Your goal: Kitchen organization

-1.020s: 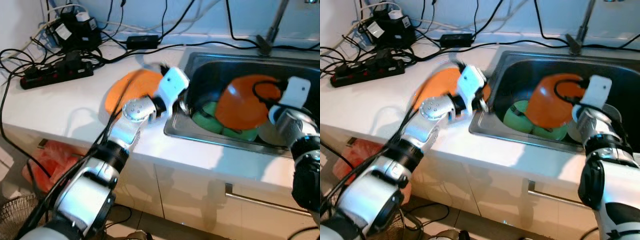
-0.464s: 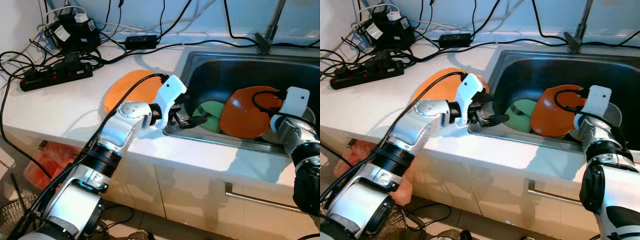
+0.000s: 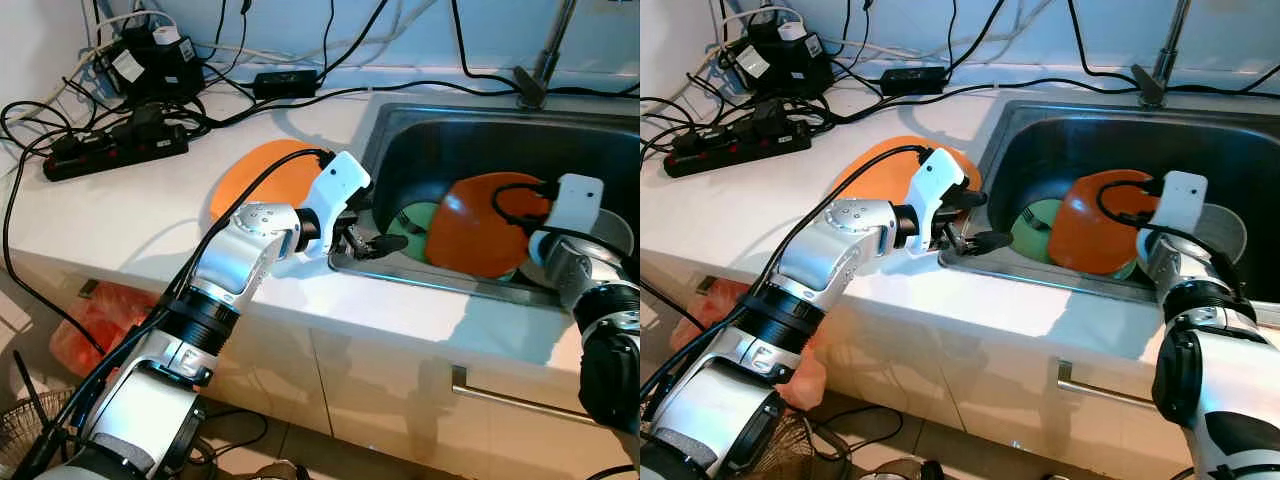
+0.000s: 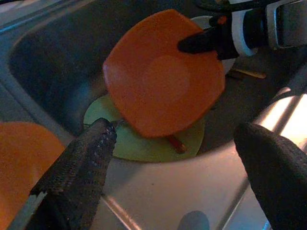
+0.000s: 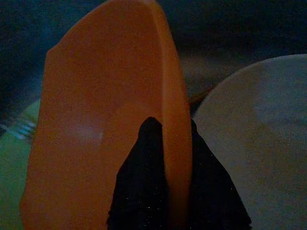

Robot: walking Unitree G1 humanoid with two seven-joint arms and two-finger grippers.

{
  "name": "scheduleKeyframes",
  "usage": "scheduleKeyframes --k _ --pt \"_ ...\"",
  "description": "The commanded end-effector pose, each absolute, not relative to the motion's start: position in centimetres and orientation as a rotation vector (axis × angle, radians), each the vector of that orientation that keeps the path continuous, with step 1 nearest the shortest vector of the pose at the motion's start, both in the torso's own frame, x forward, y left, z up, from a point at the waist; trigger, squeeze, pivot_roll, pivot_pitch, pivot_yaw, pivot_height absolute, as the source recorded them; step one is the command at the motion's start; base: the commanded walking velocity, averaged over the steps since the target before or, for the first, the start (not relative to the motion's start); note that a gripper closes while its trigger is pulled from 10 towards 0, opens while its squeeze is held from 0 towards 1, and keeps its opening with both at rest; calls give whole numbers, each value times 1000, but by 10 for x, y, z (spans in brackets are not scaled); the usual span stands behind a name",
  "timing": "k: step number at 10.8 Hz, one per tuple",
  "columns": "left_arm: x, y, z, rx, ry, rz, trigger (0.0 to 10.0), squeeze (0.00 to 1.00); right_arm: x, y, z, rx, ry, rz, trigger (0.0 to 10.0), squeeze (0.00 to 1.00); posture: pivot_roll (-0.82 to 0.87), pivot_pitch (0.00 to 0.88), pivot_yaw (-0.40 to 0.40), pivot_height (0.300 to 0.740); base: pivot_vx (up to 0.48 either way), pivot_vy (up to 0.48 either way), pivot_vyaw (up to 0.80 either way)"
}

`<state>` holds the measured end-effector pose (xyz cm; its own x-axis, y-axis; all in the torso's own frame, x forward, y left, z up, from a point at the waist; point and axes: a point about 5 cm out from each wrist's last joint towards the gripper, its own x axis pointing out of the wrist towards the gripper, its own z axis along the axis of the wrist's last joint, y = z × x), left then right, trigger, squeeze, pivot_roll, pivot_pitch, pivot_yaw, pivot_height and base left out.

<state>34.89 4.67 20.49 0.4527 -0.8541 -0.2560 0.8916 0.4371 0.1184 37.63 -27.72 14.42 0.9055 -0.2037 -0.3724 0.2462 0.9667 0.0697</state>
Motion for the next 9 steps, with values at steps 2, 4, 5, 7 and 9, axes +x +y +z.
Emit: scheduleKeyframes --k 2,4,5,7,9 --pt "348 52 203 271 182 -1079 10000 984 378 -263 138 219 369 -189 10000 1000 113 48 124 740 0 0 0" --pt "347 52 202 274 194 -1080 10000 961 379 -259 134 254 371 -195 10000 1000 115 50 125 740 0 0 0" --pt "347 53 202 275 197 -1077 10000 953 379 -255 133 263 372 -188 10000 1000 116 51 125 740 0 0 0" --pt "347 53 204 274 192 -1074 10000 945 379 -257 134 269 368 -191 10000 1000 117 50 124 740 0 0 0" --pt "350 56 207 344 170 -1042 10000 953 382 -261 144 219 342 -191 10000 1000 119 49 125 740 0 0 0"
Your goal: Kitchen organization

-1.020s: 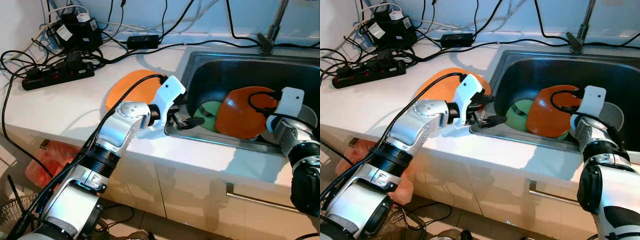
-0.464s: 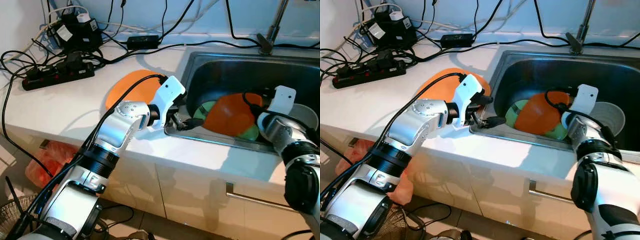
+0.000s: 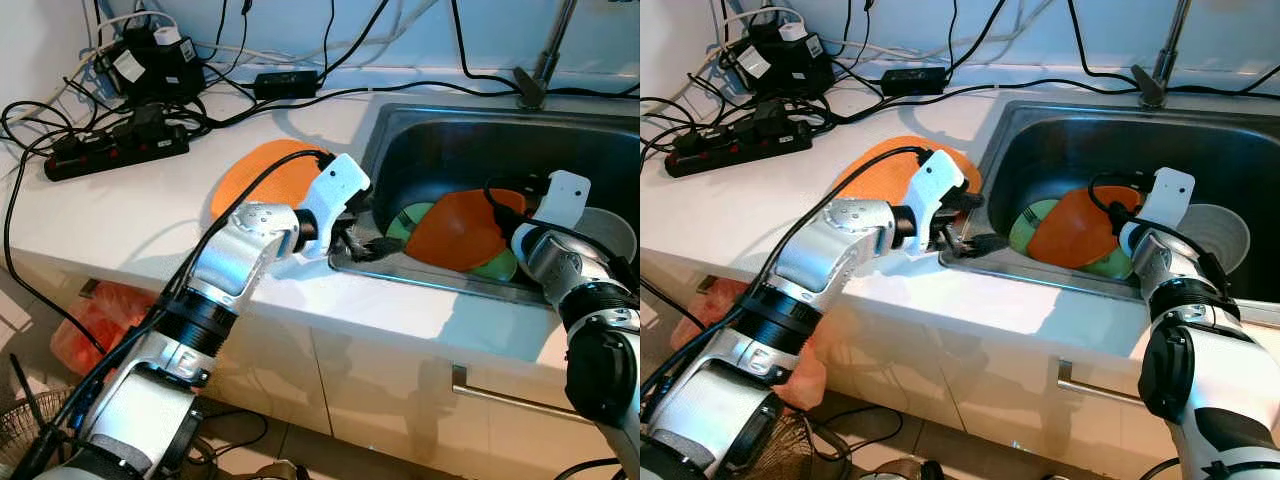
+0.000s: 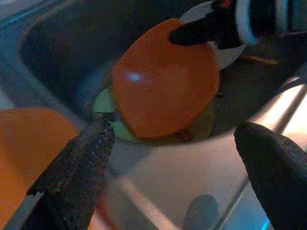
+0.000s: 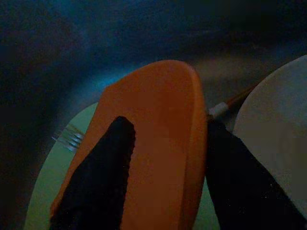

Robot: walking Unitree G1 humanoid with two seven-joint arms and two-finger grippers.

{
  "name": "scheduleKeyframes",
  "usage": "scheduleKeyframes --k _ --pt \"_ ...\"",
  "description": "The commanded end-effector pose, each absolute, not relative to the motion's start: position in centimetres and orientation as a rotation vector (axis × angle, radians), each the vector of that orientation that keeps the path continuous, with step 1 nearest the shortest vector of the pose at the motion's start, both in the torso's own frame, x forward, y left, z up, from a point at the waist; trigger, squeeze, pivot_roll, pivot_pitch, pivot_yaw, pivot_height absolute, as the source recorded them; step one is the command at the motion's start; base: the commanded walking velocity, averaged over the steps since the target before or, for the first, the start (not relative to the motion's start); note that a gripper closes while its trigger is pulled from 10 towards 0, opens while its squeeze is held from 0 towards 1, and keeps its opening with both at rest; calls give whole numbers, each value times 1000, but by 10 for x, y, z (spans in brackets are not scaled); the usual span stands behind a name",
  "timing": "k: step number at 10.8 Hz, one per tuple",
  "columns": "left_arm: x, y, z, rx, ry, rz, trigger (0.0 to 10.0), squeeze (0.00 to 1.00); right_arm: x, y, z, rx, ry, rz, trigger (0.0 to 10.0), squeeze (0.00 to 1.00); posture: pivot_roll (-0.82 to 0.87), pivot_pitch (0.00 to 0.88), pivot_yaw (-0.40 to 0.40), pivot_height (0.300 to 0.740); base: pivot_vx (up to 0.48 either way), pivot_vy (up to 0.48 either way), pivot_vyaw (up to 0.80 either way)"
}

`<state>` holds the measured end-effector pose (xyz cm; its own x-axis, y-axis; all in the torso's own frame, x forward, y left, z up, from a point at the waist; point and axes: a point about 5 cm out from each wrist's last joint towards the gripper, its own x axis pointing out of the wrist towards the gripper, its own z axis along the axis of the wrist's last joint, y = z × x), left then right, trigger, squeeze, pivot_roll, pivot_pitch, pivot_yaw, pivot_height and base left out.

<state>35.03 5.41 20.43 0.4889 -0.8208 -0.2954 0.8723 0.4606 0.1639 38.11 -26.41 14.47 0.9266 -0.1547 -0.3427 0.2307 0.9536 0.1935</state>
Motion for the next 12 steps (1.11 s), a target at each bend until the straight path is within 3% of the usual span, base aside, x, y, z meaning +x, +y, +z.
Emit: scheduleKeyframes --k 1,8,12 --pt "350 59 209 350 161 -1032 10000 961 384 -263 151 207 322 -194 10000 1000 121 49 124 740 0 0 0" --pt "351 72 212 397 131 -988 10000 961 388 -281 186 156 169 -222 10000 1000 108 25 130 740 0 0 0" --pt "347 92 226 552 29 -904 10000 980 393 -266 204 122 30 -162 10000 1000 119 19 129 740 0 0 0"
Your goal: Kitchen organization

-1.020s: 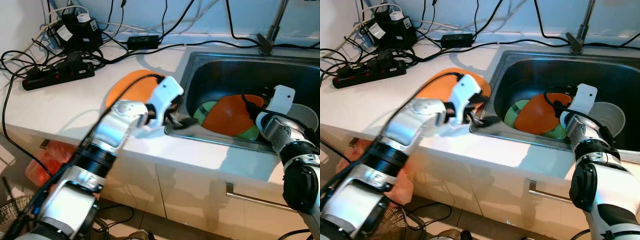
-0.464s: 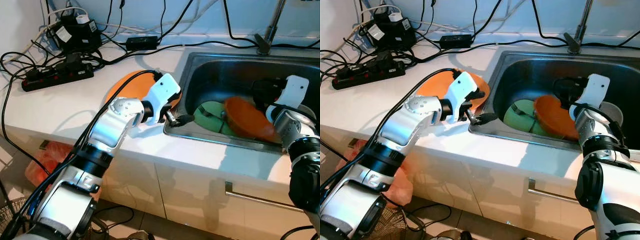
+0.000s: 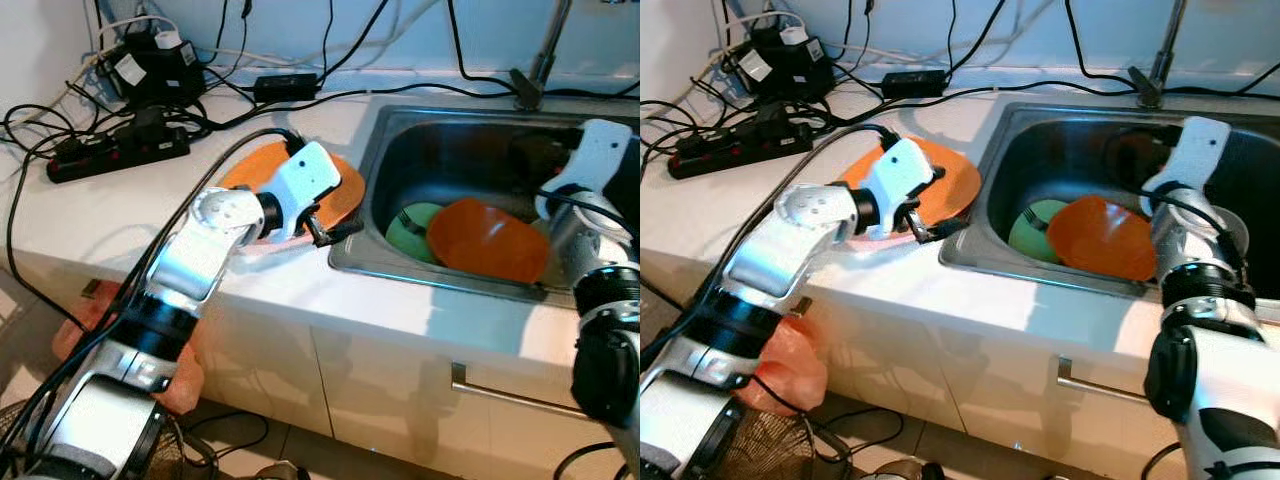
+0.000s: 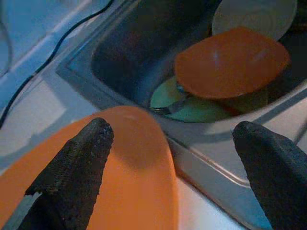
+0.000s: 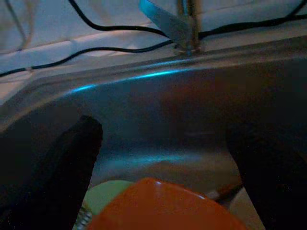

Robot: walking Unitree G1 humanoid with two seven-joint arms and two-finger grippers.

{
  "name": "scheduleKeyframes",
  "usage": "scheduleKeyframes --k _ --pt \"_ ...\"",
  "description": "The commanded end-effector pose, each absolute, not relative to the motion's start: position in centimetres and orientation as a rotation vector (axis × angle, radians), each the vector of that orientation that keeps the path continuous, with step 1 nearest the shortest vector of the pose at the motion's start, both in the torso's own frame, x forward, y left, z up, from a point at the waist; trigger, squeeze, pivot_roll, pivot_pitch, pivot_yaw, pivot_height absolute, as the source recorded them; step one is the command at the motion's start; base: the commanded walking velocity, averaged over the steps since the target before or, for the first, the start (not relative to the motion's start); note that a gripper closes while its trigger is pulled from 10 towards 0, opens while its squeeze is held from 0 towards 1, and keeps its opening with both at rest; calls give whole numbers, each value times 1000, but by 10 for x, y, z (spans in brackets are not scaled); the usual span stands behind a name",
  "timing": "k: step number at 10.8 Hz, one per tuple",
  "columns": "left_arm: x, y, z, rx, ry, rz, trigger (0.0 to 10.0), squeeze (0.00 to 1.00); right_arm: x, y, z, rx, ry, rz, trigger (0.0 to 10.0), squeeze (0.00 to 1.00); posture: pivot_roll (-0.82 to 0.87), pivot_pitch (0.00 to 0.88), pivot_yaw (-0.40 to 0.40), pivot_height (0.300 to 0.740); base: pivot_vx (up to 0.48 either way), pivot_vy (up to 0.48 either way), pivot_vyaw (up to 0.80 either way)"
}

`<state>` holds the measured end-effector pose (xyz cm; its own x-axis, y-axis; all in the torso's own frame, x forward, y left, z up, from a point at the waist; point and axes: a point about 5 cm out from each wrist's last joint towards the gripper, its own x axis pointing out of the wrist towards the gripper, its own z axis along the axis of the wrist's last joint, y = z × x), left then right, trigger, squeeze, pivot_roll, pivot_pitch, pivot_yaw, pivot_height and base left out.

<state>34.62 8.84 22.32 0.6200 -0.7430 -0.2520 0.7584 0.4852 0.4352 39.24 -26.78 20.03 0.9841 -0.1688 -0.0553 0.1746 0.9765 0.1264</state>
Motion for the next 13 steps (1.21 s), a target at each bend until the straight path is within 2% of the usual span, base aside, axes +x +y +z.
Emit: scheduleKeyframes --k 1,2,3,4,7,8,9,13 --pt "345 97 232 573 -25 -858 10000 1000 394 -259 204 129 25 -136 10000 1000 128 18 123 740 0 0 0" --pt "342 106 232 583 -49 -818 10000 1000 396 -238 209 178 16 28 10000 1000 130 19 122 740 0 0 0" --pt "340 117 225 591 -51 -762 10000 1000 393 -220 211 167 12 169 10000 424 137 20 122 740 0 0 0" --pt "336 126 216 637 -25 -747 10000 1000 387 -208 208 70 22 269 10000 0 139 21 118 740 0 0 0" --pt "330 144 206 731 0 -704 10000 949 375 -203 206 59 49 326 10000 0 142 24 119 740 0 0 0" --pt "328 152 201 803 15 -698 10000 329 371 -196 209 62 48 370 10000 0 149 20 118 740 0 0 0" --pt "329 155 199 862 11 -692 10000 0 360 -180 214 59 48 524 10000 0 149 15 117 740 0 0 0" --pt "333 159 193 945 -3 -712 10000 0 340 -175 219 28 77 668 10000 0 134 21 117 740 0 0 0"
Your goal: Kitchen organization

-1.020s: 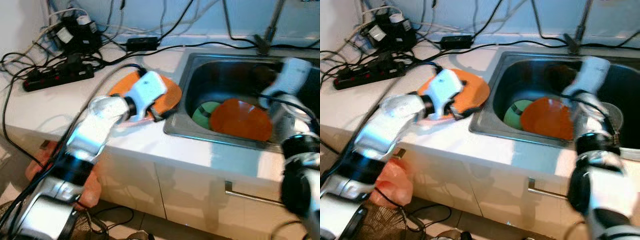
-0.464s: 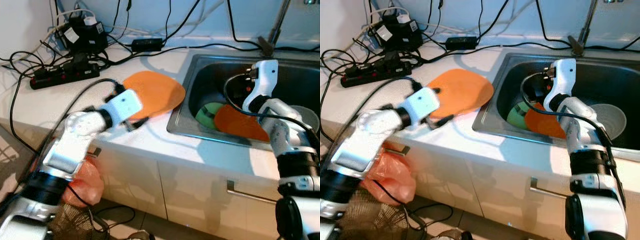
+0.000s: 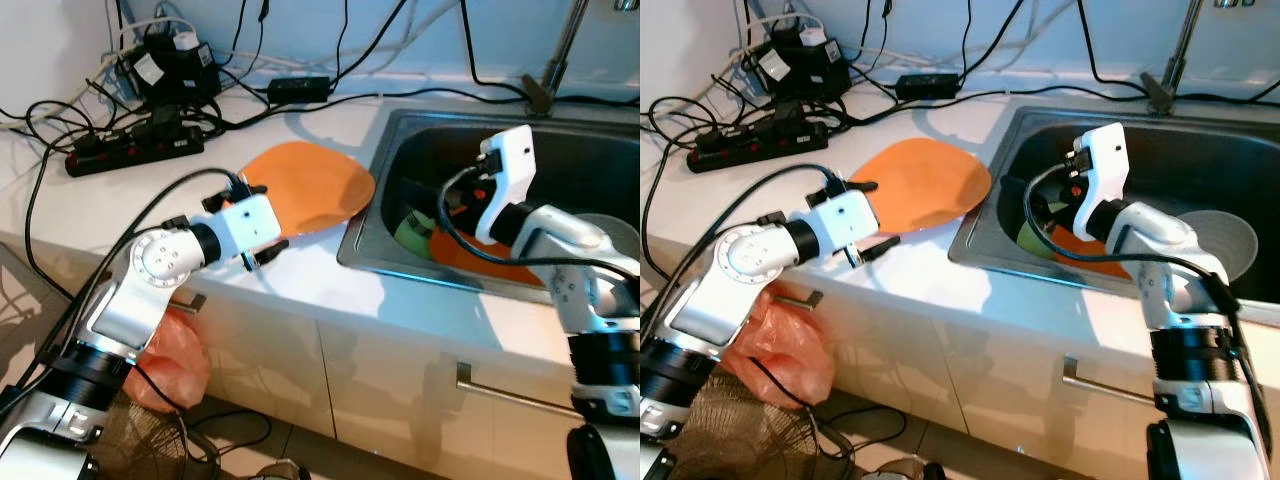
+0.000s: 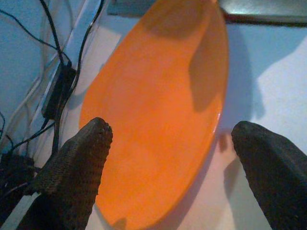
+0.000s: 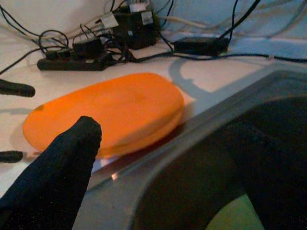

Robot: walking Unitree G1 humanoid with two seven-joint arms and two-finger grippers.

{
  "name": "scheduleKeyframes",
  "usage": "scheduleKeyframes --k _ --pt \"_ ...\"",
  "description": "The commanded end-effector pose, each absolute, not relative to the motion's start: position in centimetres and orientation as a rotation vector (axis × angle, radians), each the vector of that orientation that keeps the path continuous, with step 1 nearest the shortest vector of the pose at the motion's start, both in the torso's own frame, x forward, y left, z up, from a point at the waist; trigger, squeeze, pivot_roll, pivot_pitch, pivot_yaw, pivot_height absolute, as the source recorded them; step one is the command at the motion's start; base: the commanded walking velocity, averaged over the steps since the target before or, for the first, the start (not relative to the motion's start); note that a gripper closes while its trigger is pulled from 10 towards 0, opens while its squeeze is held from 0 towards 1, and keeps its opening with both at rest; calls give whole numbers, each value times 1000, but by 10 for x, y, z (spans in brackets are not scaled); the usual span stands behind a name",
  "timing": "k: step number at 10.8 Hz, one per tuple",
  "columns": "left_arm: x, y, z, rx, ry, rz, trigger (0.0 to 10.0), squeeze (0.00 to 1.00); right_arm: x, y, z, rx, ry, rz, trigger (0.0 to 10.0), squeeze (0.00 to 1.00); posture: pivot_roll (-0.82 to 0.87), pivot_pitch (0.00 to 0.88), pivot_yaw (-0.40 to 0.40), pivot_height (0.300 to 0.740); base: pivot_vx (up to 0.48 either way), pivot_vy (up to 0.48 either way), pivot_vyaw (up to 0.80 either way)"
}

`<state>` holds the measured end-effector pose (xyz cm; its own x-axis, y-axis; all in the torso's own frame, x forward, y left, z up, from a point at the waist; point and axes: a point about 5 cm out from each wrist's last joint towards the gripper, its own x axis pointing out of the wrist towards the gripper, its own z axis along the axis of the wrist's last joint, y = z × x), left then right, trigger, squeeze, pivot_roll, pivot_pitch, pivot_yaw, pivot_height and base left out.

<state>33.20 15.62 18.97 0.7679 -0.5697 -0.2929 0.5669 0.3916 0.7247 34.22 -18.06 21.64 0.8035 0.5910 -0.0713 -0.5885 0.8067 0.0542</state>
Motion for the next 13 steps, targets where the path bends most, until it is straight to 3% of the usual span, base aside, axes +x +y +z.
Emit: scheduleKeyframes --k 1,11,12,13 --pt "333 157 193 956 -12 -734 10000 0 339 -175 220 24 86 665 10000 0 131 26 116 740 0 0 0" --pt "360 169 157 1069 58 -719 10000 0 321 -166 214 24 152 766 10000 0 110 41 125 740 0 0 0" --pt "361 170 156 1090 54 -722 9529 0 321 -165 215 24 151 769 10000 0 111 42 126 740 0 0 0" --pt "364 170 156 1100 50 -731 1333 0 319 -163 215 29 156 795 10000 0 113 43 129 740 0 0 0"
